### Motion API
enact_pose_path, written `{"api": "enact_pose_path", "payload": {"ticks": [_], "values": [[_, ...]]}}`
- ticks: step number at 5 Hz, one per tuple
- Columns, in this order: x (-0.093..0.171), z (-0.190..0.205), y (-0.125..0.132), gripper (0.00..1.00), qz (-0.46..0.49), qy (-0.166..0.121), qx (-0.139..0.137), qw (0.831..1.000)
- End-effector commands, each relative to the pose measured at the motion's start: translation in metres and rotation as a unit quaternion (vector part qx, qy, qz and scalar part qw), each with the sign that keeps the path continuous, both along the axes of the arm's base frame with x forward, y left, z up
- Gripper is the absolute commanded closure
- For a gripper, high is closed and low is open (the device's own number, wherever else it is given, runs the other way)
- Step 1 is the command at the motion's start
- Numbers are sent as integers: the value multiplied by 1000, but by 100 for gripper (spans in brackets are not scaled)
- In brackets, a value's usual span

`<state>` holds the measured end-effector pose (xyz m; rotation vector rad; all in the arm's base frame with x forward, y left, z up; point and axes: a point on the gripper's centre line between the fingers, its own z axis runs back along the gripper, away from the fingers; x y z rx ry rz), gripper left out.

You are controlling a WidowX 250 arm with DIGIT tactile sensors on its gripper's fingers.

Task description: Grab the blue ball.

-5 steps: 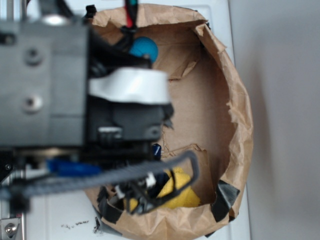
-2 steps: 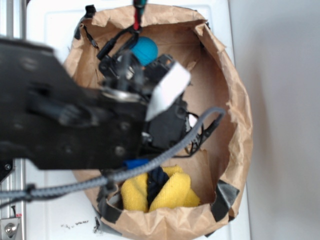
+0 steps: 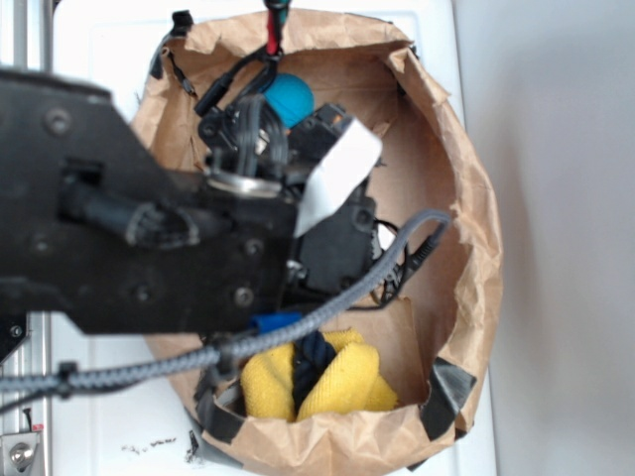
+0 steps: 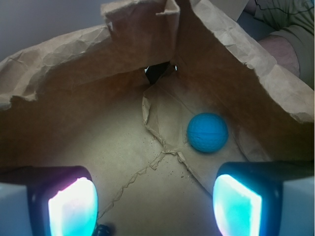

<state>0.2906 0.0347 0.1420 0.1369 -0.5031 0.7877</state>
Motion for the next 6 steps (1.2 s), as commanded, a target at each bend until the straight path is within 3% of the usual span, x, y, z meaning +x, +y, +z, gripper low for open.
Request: {"api": "enact_pose_path", "payload": {"ticks": [1, 2, 3, 4, 5, 6], "values": [[5, 16, 9, 0, 106, -23, 3, 994], [8, 1, 6, 0, 169, -5, -16, 986], [-2, -17, 5, 0, 232, -36, -39, 971], [0, -32, 16, 0, 234, -27, -59, 970], [4, -51, 22, 0, 249, -38, -57, 966], [5, -61, 27, 0, 278, -27, -37, 960]]}}
